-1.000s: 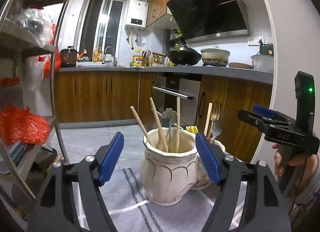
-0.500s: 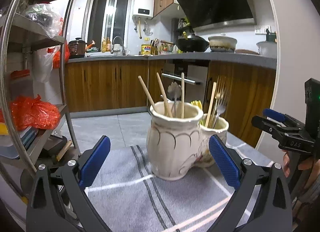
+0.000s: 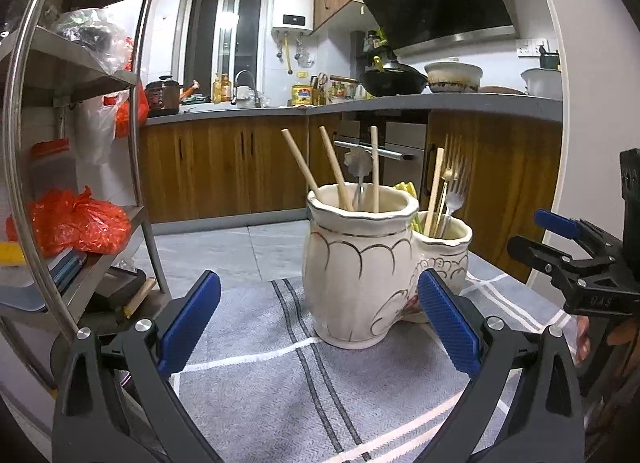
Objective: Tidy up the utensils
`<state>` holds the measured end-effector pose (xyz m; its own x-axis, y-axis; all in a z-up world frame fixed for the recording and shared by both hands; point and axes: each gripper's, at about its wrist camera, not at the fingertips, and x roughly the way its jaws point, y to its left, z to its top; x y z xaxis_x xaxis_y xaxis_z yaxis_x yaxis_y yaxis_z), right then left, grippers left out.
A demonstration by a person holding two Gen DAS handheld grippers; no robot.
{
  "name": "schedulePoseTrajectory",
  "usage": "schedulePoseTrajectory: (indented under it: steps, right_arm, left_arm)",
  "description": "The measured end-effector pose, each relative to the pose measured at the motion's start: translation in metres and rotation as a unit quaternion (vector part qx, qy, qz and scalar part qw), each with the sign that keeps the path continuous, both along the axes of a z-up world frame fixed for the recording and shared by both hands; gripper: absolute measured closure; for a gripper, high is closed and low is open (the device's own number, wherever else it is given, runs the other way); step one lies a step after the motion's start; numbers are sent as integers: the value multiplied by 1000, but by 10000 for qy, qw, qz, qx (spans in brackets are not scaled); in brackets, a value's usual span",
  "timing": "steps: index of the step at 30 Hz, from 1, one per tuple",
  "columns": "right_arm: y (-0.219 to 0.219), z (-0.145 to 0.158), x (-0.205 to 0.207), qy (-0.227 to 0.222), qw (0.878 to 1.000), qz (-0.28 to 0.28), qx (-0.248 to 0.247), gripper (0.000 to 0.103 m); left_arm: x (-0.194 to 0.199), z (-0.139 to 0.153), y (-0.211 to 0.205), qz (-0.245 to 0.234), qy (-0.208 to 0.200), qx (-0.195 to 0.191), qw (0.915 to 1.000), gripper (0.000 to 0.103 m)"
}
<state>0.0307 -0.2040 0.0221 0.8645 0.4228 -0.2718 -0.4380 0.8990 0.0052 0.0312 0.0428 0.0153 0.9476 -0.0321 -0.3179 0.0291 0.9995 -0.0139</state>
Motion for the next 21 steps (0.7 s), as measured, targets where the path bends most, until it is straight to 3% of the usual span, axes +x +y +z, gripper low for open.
schedulePoseTrajectory:
  steps: [8,21]
  right_arm:
    - [-1,0,0,4,10000,-3,-3,5]
    - [-1,1,1,-19,10000,-26,-4,5]
  left_arm:
    - [-4,1,-5,21,-97,170,9998,6]
    - [-4,1,-5,100,-76,130,9998,6]
